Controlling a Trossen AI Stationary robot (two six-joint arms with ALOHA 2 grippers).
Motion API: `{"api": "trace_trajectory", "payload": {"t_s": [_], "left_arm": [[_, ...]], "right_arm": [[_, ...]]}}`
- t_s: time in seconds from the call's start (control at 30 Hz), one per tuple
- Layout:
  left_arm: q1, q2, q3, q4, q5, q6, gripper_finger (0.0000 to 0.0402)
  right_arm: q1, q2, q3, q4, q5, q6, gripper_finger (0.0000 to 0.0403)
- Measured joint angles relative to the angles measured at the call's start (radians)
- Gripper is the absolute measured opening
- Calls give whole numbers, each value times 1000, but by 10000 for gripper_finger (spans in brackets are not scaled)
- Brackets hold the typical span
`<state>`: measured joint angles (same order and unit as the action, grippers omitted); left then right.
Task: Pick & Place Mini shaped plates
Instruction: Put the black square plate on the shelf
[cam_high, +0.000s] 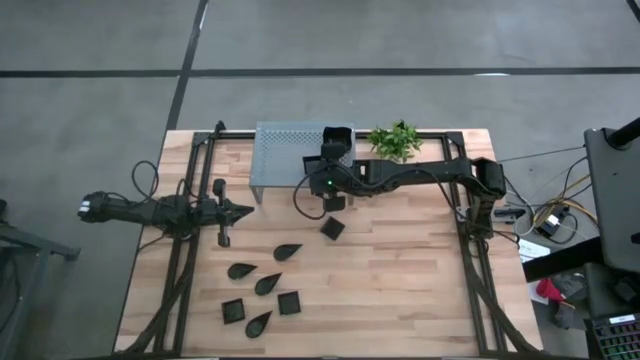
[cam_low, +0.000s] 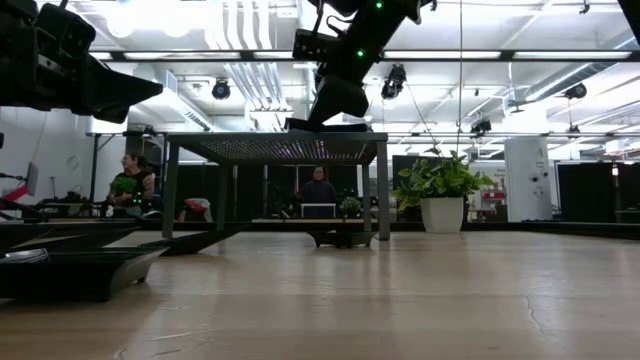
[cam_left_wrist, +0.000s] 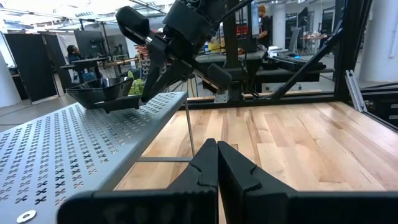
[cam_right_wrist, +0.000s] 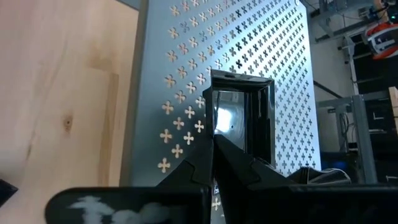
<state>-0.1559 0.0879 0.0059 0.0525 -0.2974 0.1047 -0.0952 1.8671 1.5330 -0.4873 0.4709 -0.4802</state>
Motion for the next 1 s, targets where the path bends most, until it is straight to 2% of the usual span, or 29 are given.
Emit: {"api": "trace_trajectory", "payload": {"t_s": [0.5, 0.8, 1.0], "left_arm": [[0, 0, 0, 0, 0, 0, 0], [0, 0, 0, 0, 0, 0, 0], [0, 0, 0, 0, 0, 0, 0]], "right_arm": [[-1, 0, 0, 11, 17, 2, 70], [-1, 0, 0, 23, 50, -11, 84], [2, 0, 0, 22, 53, -18, 78]]}}
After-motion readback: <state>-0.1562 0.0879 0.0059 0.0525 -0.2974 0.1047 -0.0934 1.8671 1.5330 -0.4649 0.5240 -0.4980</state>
